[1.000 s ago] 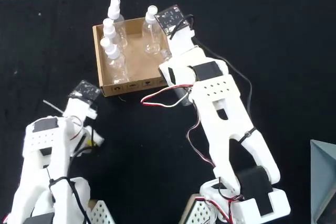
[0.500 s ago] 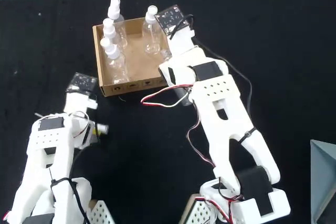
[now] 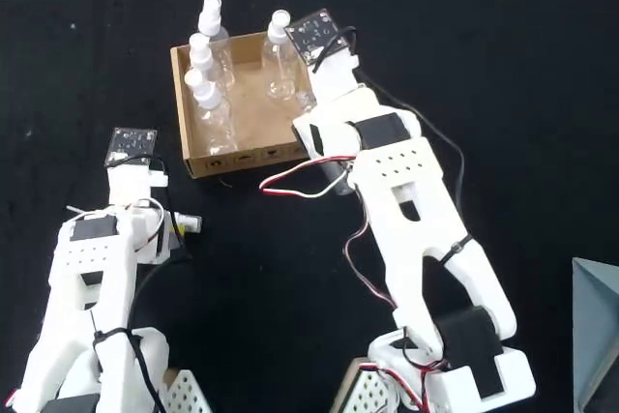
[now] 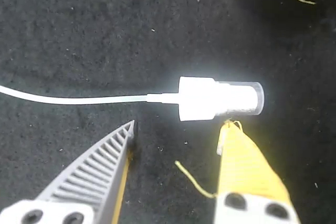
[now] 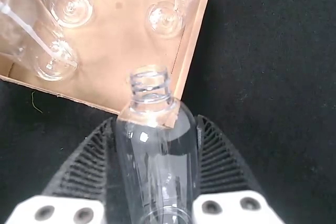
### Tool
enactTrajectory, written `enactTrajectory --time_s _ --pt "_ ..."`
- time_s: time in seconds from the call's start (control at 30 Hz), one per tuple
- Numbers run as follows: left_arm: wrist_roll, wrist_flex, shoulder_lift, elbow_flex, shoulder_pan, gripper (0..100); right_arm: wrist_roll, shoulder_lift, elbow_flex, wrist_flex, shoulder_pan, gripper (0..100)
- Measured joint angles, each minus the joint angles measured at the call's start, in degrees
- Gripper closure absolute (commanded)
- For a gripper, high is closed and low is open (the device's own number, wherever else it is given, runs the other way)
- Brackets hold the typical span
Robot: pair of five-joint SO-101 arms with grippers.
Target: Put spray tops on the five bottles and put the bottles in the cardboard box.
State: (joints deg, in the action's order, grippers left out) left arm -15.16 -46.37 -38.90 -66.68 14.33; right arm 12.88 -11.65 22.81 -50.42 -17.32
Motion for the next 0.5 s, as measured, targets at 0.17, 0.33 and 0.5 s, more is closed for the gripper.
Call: enactTrajectory --time_s 0.17,0.33,0.5 --pt "-0.4 -5.4 0.1 2.5 -0.3 76 0.0 0.0 0.0 0.0 0.0 96.6" --pt "-3.1 -13.4 0.1 8.8 -0.4 76 0.0 0.0 0.0 0.0 0.0 96.6" --pt "-5.5 -15.0 0.1 10.5 -0.4 76 0.0 0.0 0.0 0.0 0.0 96.6"
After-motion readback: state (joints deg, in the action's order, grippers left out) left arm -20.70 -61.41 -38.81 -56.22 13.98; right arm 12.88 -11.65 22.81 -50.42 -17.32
